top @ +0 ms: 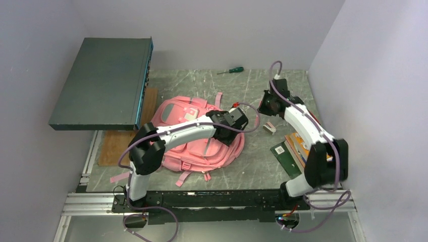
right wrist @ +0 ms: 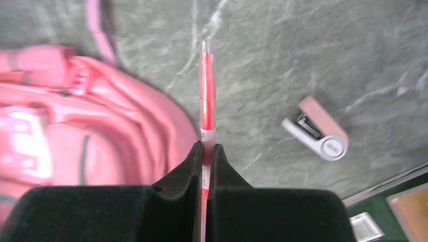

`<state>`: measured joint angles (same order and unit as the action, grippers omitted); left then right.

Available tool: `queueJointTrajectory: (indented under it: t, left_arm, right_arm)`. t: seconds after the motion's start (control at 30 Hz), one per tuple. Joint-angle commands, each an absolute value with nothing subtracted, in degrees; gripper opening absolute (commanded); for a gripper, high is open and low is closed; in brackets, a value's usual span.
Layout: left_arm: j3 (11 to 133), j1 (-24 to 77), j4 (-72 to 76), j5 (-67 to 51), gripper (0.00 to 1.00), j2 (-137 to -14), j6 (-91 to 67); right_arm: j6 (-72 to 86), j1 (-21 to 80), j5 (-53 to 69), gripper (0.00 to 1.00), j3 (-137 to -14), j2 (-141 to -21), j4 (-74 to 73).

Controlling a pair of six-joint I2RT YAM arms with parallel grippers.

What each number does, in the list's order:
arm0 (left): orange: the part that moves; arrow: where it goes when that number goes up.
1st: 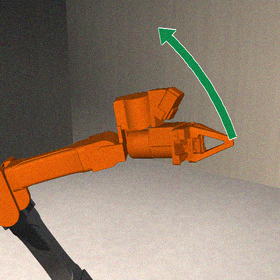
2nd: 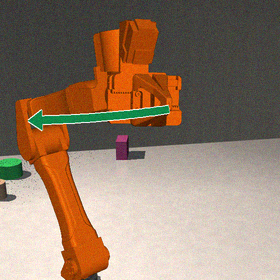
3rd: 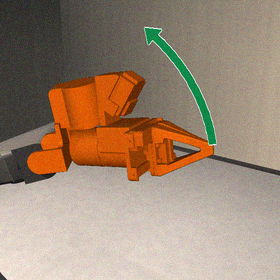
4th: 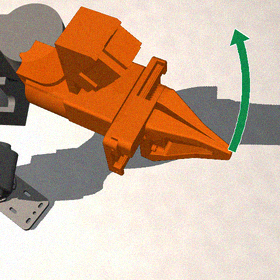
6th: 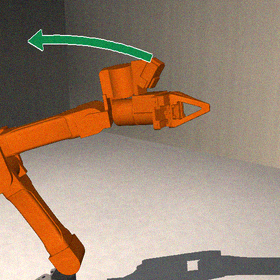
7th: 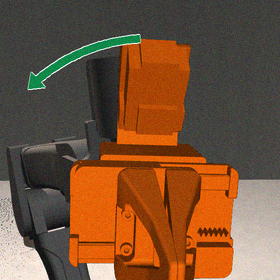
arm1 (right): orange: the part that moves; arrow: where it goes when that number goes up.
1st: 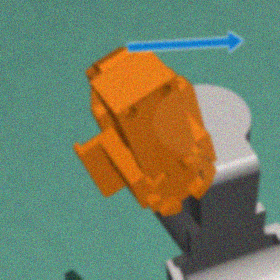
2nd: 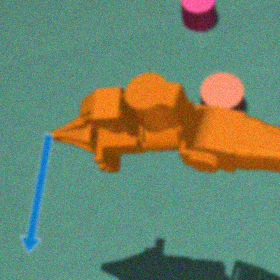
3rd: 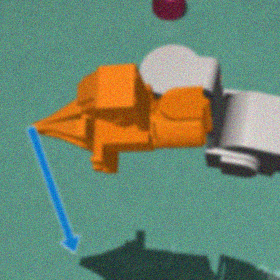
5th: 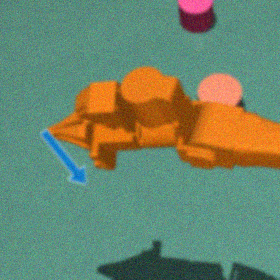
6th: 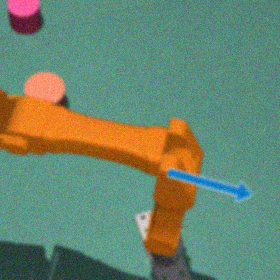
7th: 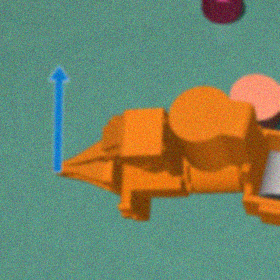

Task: Pack the student bag
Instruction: Pick up the stationery from the center of the board.

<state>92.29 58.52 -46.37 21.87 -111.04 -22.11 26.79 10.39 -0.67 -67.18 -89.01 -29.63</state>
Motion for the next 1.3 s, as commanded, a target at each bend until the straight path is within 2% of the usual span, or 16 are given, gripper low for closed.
queueJointTrajectory:
  t: [0.0,0.1,0.17,0.27,0.4,0.5,0.57,0.63,0.7,0.93,1.13,1.27]
  left_arm:
    - [96.9,61.1,-52.1,31.1,0.79,-114.2,-18.8]
    - [97.4,61.9,-53.2,33.6,0.84,-115.2,-17.9]
    - [97.2,62.0,-53.4,34.8,0.81,-115.4,-17.6]
    - [97.2,62.0,-54.5,37.7,0.57,-114.3,-18.3]
    - [93.1,62.0,-51.0,37.4,0.43,-108.5,-17.5]
    - [91.1,61.9,-49.8,34.9,0.28,-104.5,-18.0]
    - [89.7,61.8,-48.1,32.8,0.24,-102.0,-18.1]
    - [88.6,61.7,-46.9,31.4,0.15,-99.8,-18.1]
    - [88.3,61.3,-47.0,31.2,0.02,-98.8,-18.6]
    - [86.5,60.5,-46.2,29.6,0.0,-96.7,-17.3]
    - [82.3,54.8,-40.2,8.0,0.0,-93.9,-19.3]
    - [78.8,50.0,-36.5,-2.5,0.0,-93.3,-21.7]
  right_arm:
    - [39.2,9.9,5.9,0.0,-59.4,-80.5,-26.4]
    - [42.8,9.9,11.7,0.0,-51.8,-74.1,-20.7]
    - [45.3,10.0,14.2,0.0,-48.1,-70.4,-19.0]
    - [48.1,10.1,17.9,0.0,-44.1,-67.9,-18.3]
    - [50.8,10.6,24.3,0.0,-39.5,-66.5,-14.5]
    - [53.2,12.4,28.2,0.0,-37.6,-66.9,-10.4]
    - [53.8,15.2,27.8,0.0,-37.9,-67.5,-9.5]
    - [53.8,17.8,26.6,0.0,-38.9,-68.2,-9.2]
    - [53.2,19.8,25.9,0.0,-40.2,-68.9,-9.6]
    - [52.0,21.9,26.8,0.0,-42.4,-70.3,-9.6]
    - [50.3,22.9,27.3,0.0,-40.8,-70.9,-7.4]
    - [48.9,23.6,27.2,0.0,-39.4,-71.4,-7.4]
